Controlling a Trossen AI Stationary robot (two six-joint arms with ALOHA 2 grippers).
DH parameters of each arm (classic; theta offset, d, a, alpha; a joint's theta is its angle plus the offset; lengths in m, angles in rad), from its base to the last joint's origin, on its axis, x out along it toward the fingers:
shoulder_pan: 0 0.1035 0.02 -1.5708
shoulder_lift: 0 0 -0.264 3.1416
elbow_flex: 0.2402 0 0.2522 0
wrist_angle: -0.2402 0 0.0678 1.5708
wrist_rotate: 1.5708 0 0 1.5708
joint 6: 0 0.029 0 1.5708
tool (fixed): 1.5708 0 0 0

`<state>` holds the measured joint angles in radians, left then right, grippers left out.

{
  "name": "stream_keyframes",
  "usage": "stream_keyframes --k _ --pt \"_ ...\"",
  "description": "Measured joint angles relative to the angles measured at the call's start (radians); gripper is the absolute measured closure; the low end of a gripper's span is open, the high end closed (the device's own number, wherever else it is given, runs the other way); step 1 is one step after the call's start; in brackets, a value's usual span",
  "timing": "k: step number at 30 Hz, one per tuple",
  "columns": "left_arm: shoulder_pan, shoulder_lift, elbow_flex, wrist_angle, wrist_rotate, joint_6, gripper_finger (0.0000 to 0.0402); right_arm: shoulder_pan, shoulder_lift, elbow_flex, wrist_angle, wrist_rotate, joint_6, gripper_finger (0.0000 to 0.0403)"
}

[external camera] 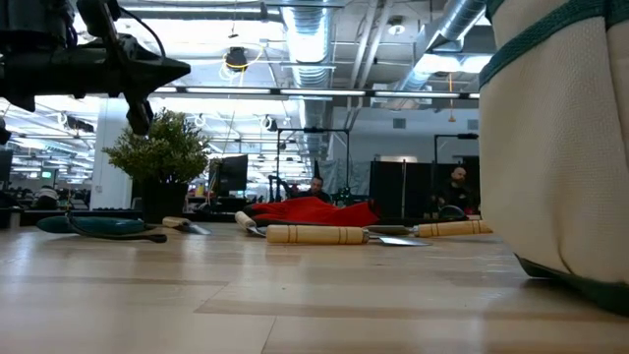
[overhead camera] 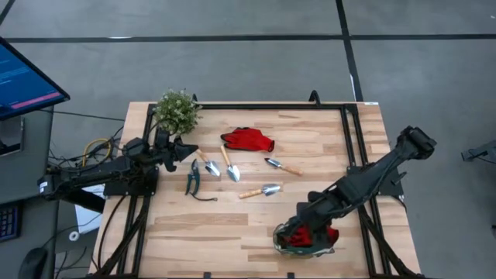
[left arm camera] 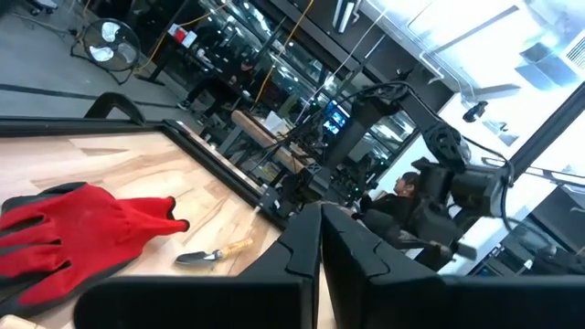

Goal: Pick & Place Garden tools in Gardening bag
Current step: Put the red glove into the gardening bag

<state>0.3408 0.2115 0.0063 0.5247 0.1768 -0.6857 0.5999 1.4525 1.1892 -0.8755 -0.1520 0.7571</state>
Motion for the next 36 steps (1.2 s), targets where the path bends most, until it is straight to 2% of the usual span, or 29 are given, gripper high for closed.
stream_keyframes --k 3,5,7,10,11,17,28,33,36 --pt "0.000 0.000 0.000 0.000 0.000 0.000 0.0390 0.000 -0.038 0.000 0.039 0.008 0.011 0.0170" --pt "0.000 0.000 0.000 0.000 0.000 0.000 0.0390 0.000 -0.058 0.001 0.065 0.059 0.022 0.0203" --pt "0.000 0.000 0.000 0.000 0.000 0.000 0.0390 0.000 -0.064 0.001 0.085 0.107 0.030 0.0255" --pt "0.000 0.000 0.000 0.000 0.000 0.000 0.0390 -0.001 -0.040 0.001 0.112 0.120 0.002 0.0363" --pt "0.000 0.000 0.000 0.000 0.000 0.000 0.0390 -0.001 -0.027 0.001 0.122 0.120 -0.011 0.0382" --pt "0.000 0.000 0.000 0.000 0.002 0.000 0.0390 -0.007 0.067 0.001 0.155 0.111 -0.031 0.0400" --pt "0.000 0.000 0.000 0.006 0.006 0.000 0.0390 0.013 0.248 0.002 0.148 0.099 0.028 0.0402" --pt "0.000 0.000 0.000 0.008 0.005 0.000 0.0390 0.011 0.261 0.018 0.138 0.099 0.015 0.0402" --pt "0.000 0.000 0.000 0.008 0.005 0.000 0.0390 0.006 0.228 0.077 0.089 0.156 -0.003 0.0403"
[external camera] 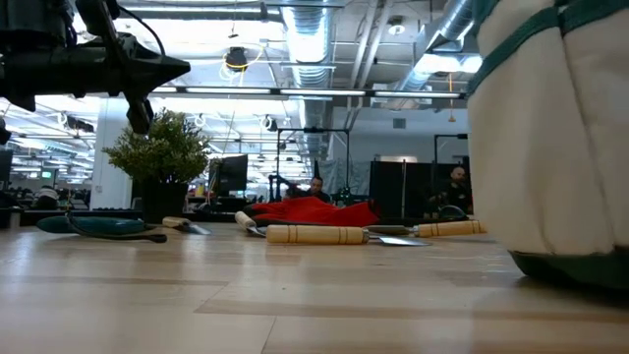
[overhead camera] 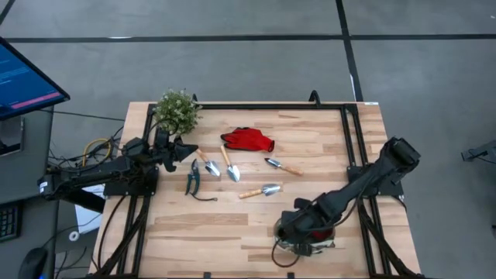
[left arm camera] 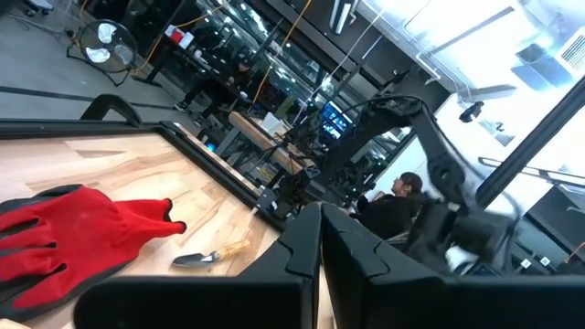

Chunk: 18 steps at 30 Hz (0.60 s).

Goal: Pick & Place Garden tools in Gardening bag
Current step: Put the red glove into the gardening bag

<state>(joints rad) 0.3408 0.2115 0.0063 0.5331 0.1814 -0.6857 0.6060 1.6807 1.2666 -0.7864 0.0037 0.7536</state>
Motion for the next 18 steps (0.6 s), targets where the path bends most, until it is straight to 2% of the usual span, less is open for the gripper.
stream_keyframes --k 4,8,14,18 --pt "0.000 0.000 0.000 0.000 -0.001 0.000 0.0390 0.000 -0.057 0.090 -0.081 0.071 -0.003 0.0403" --pt "0.000 0.000 0.000 0.001 -0.001 0.000 0.0390 0.004 -0.099 0.165 -0.164 0.094 0.034 0.0403" --pt "0.000 0.000 0.000 0.002 -0.001 0.000 0.0390 0.098 -0.112 0.200 -0.450 0.071 0.317 0.0403" --pt "0.000 0.000 0.000 0.003 -0.001 0.000 0.0390 0.159 -0.095 0.201 -0.475 0.031 0.397 0.0403"
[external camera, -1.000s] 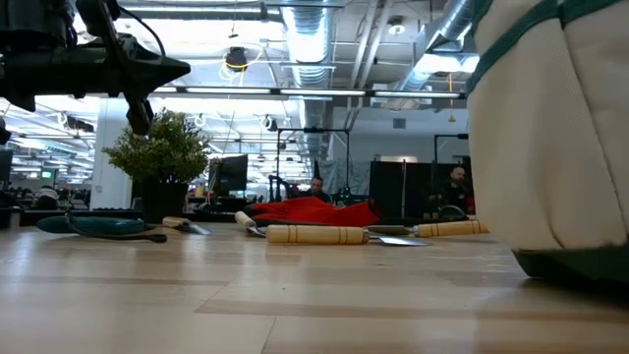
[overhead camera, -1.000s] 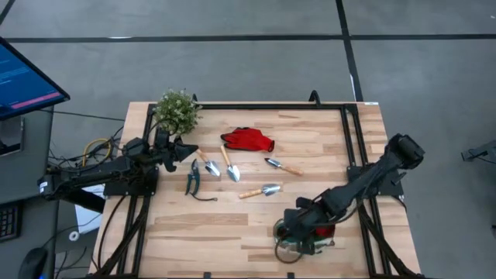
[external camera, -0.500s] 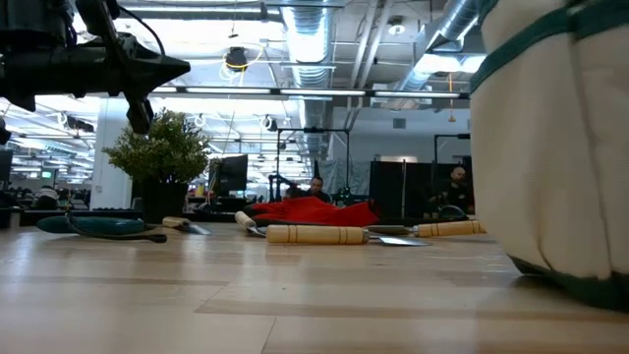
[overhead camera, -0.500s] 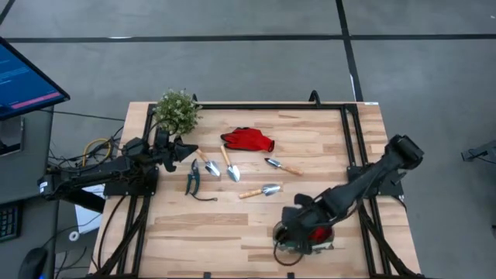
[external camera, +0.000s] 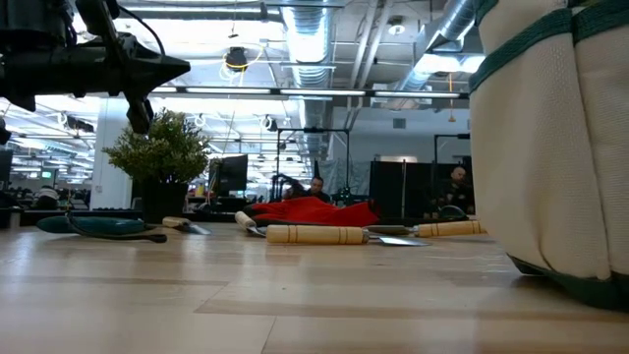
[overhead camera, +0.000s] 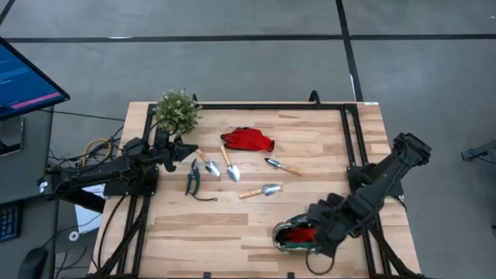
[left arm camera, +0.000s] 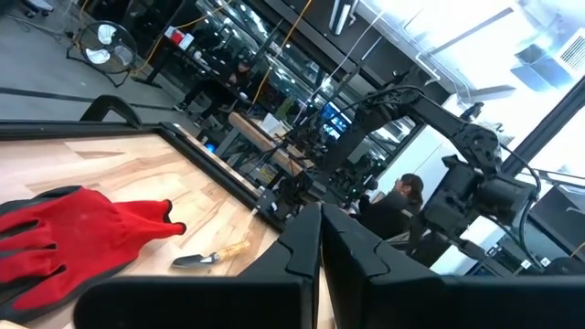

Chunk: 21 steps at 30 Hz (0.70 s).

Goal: Pick & Place Garden tools in Gardening bag
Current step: Put the red glove into the gardening bag

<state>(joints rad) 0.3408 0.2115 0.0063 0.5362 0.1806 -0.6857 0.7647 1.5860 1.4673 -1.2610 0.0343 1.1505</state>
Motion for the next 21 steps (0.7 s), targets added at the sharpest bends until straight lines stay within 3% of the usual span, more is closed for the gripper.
stream_keyframes --k 6,15,21 --pt "0.000 0.000 0.000 0.001 0.000 0.000 0.0390 0.013 0.069 0.000 0.020 -0.036 -0.012 0.0403" --pt "0.000 0.000 0.000 0.001 0.000 0.000 0.0390 -0.072 0.234 -0.001 0.047 -0.086 -0.189 0.0403" --pt "0.000 0.000 0.000 0.003 0.000 0.000 0.0390 -0.093 0.273 -0.001 0.132 -0.088 -0.285 0.0403"
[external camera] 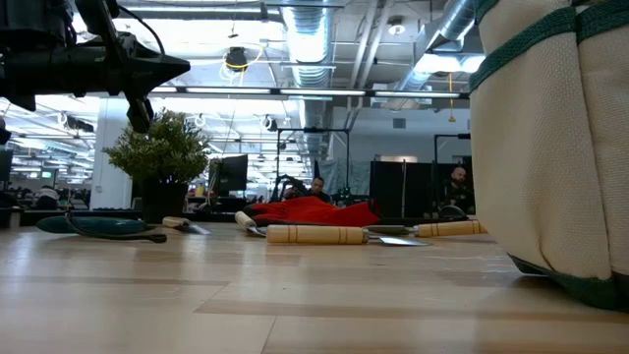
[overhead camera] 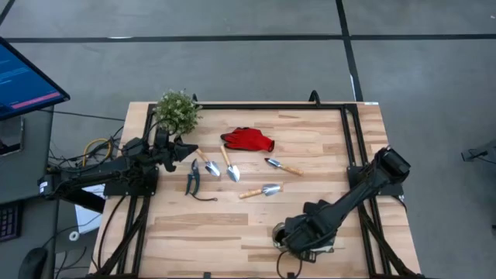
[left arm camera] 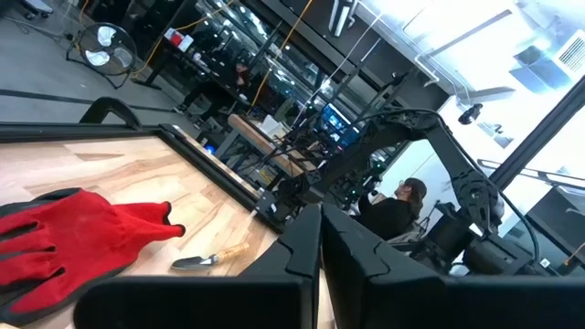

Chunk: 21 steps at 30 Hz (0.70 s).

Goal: Pick & Place Garden tools in Gardening bag
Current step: Put the red glove into the gardening bag

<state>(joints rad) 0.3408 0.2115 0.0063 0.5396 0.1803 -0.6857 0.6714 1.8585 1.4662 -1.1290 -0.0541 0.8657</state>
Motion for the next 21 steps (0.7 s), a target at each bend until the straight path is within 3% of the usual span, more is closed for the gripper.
stream_keyframes --k 13,21 --pt "0.000 0.000 0.000 0.002 0.000 0.000 0.0390 0.004 0.006 -0.080 0.117 0.002 0.017 0.0403" --pt "0.000 0.000 0.000 0.007 0.000 -0.003 0.0390 -0.001 -0.162 -0.080 0.121 0.004 0.032 0.0403"
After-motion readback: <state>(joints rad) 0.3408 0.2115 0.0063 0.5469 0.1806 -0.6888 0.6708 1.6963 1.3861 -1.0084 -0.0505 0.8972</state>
